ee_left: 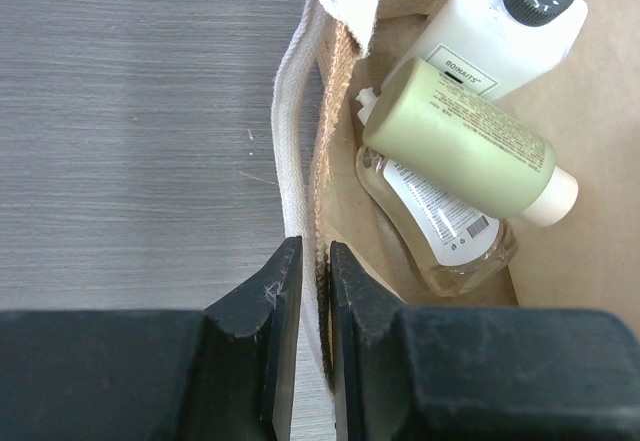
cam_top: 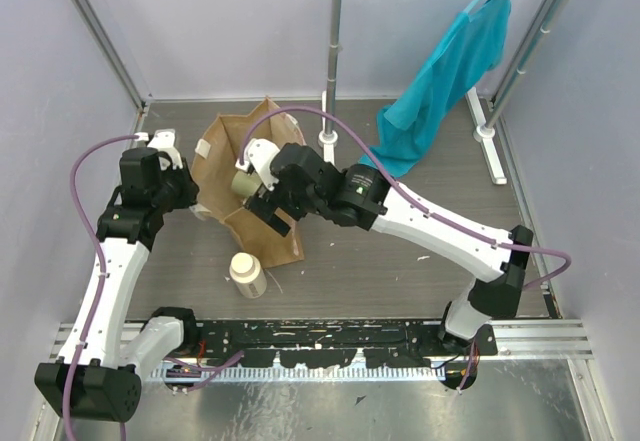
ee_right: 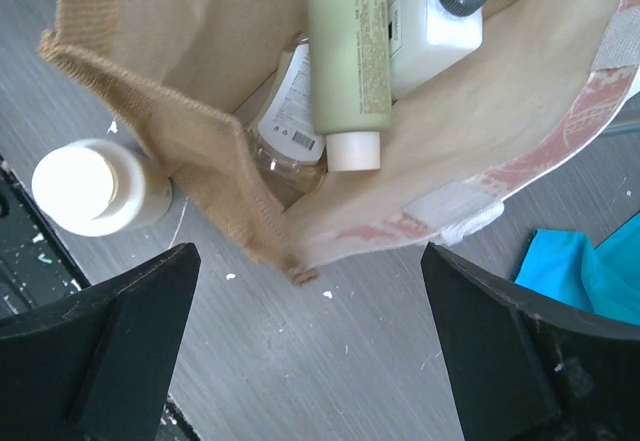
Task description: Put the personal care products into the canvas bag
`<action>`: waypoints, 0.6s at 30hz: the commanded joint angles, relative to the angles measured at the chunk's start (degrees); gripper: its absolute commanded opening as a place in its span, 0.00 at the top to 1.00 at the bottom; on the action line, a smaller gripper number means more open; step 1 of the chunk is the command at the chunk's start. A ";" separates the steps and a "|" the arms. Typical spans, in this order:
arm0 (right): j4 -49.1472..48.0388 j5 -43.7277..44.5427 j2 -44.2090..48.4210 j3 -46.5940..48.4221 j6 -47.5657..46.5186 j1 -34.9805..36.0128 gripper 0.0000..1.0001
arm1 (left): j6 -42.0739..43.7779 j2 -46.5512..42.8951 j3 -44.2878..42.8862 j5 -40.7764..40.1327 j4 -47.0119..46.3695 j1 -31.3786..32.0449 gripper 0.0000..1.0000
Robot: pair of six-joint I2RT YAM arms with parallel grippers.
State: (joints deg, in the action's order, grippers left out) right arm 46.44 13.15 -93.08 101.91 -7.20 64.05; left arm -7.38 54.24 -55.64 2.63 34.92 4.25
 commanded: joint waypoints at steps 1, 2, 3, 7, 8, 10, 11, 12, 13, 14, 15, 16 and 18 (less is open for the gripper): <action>1.24 4.04 4.67 -0.87 3.58 3.48 0.01 | 0.02 0.66 -1.27 -2.53 -0.72 -0.12 0.76; 1.69 4.59 4.86 -0.65 4.19 4.45 0.01 | 0.12 0.91 -1.75 -2.53 -0.57 -0.11 0.76; 2.30 4.98 4.92 -0.27 4.88 5.27 0.01 | 0.09 1.07 -1.97 -2.58 -0.55 -0.12 0.76; 4.71 3.25 3.87 1.10 7.97 8.10 0.01 | -0.68 1.60 -2.06 -3.82 -0.85 -0.11 0.76; 5.12 2.87 3.46 1.14 8.52 8.78 0.01 | -0.83 1.77 -2.10 -4.10 -0.71 -0.12 0.76; 5.10 2.86 2.56 0.12 9.27 10.37 0.02 | -1.03 1.94 -2.13 -4.40 -0.38 -0.10 0.76; 4.22 3.30 2.17 -0.96 9.36 11.60 0.03 | -1.23 2.02 -2.11 -4.53 -0.26 -0.06 0.76; 3.17 3.54 1.72 -2.40 9.46 12.52 0.03 | -1.53 2.15 -2.18 -4.60 -0.09 -0.11 0.76; 2.23 3.44 1.18 -3.41 9.67 13.35 0.03 | -1.77 2.14 -2.26 -4.32 0.12 -0.12 0.76; 1.30 3.13 0.74 -4.36 9.93 13.90 0.03 | -1.84 2.10 -2.28 -4.00 0.15 -0.10 0.76; 0.16 2.55 0.12 -5.14 10.33 14.25 0.03 | -1.81 1.96 -2.27 -3.66 0.17 -0.11 0.76; -0.98 1.64 -0.43 -5.62 10.70 14.43 0.02 | -1.80 1.70 -2.20 -3.54 0.19 -0.07 0.76; -3.45 0.10 -1.63 -6.60 11.37 14.60 0.02 | -1.75 1.21 -2.12 -3.51 0.30 -0.10 0.75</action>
State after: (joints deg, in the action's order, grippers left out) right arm 49.25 15.59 -92.33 97.08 1.61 77.82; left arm -8.80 56.18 -55.75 -0.54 34.98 4.25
